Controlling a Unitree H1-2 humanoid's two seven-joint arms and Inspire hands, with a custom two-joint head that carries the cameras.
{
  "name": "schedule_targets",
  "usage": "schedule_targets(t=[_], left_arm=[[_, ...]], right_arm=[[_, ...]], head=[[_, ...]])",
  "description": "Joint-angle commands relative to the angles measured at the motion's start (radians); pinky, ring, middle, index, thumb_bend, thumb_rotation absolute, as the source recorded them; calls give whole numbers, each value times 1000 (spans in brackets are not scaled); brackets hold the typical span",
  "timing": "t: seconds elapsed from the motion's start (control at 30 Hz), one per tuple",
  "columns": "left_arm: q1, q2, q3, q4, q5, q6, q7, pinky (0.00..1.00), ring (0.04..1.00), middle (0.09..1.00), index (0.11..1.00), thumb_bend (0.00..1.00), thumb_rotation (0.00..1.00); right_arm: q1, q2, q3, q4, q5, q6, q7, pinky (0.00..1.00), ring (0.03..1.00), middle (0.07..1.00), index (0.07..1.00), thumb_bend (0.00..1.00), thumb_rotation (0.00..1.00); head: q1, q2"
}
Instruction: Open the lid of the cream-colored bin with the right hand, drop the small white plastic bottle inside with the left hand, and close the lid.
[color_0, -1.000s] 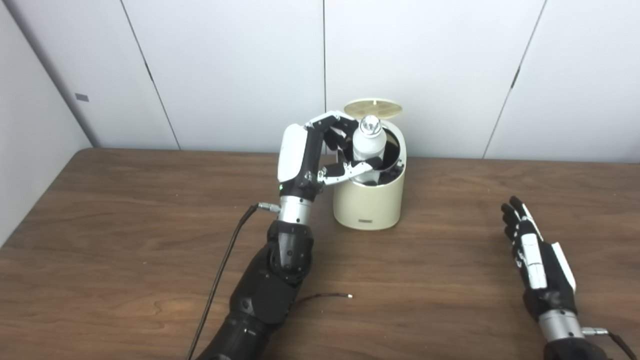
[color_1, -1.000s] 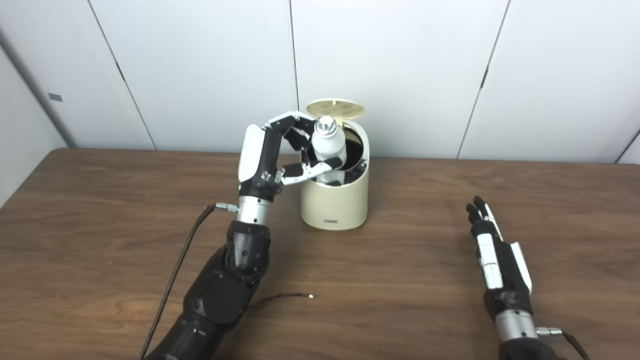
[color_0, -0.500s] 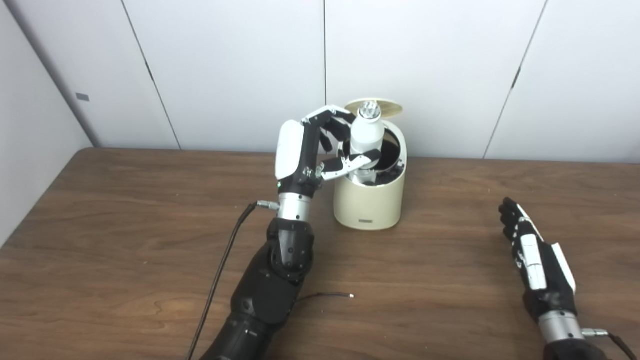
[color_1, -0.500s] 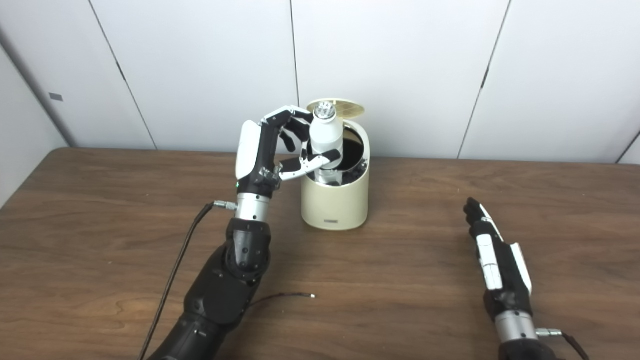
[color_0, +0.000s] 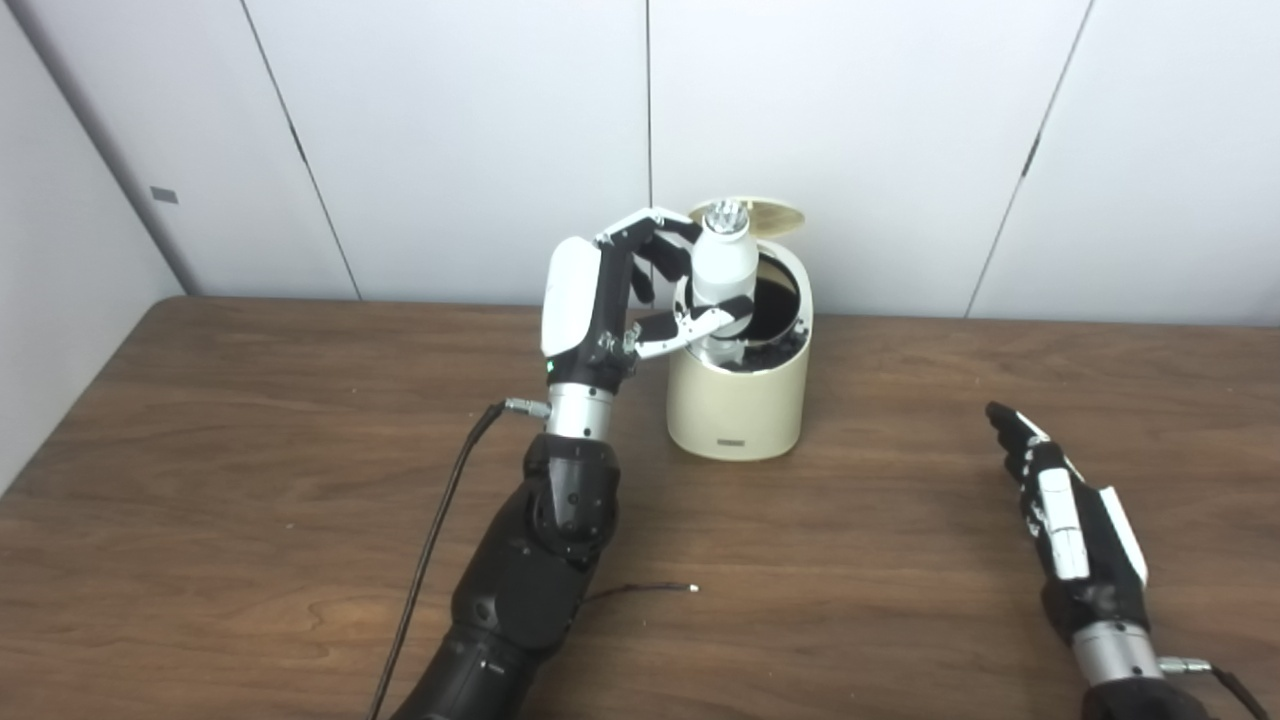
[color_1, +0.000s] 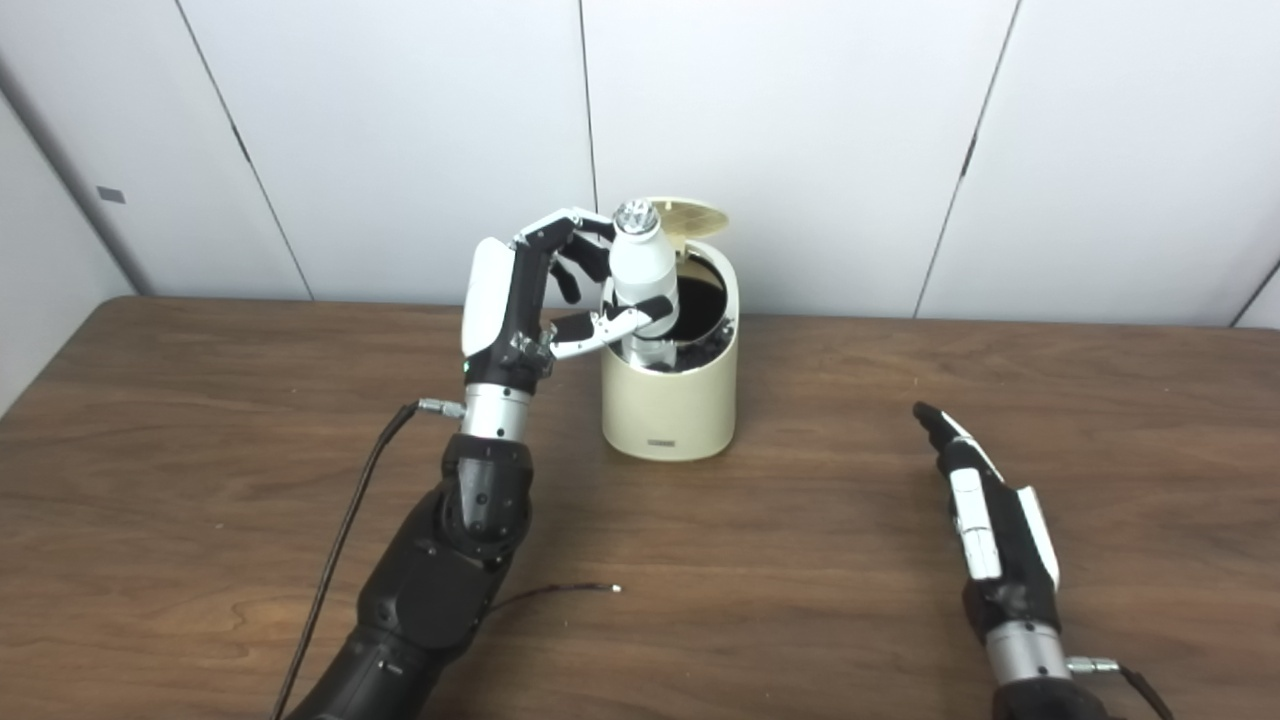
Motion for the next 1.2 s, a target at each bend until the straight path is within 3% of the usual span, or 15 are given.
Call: schedule_targets(t=[0.0,0.23,0.7,0.93,1.17], left_arm=[[-36,1,-4,-32,8,-15,6,254,445,441,551,499,0],[-39,9,-9,-38,9,-7,-11,272,446,442,553,499,0],[-47,16,-20,-9,0,-36,-24,504,408,507,556,497,0],[-48,20,-25,-2,2,-39,-21,519,420,505,548,499,0],[-45,24,-24,-16,-6,-23,-43,464,412,534,537,497,0]], right_arm=[[0,14,-1,0,8,-17,-6,978,953,912,834,596,999],[-4,15,0,4,4,-27,-7,967,948,911,843,610,999],[-7,17,-10,9,32,-29,2,966,952,908,846,641,976],[-6,13,-7,7,26,-28,1,949,948,906,846,655,977],[-12,15,-7,17,26,-39,-1,950,949,902,843,644,973]], head=[[0,1],[-1,4],[-4,5],[0,4],[-2,2]])
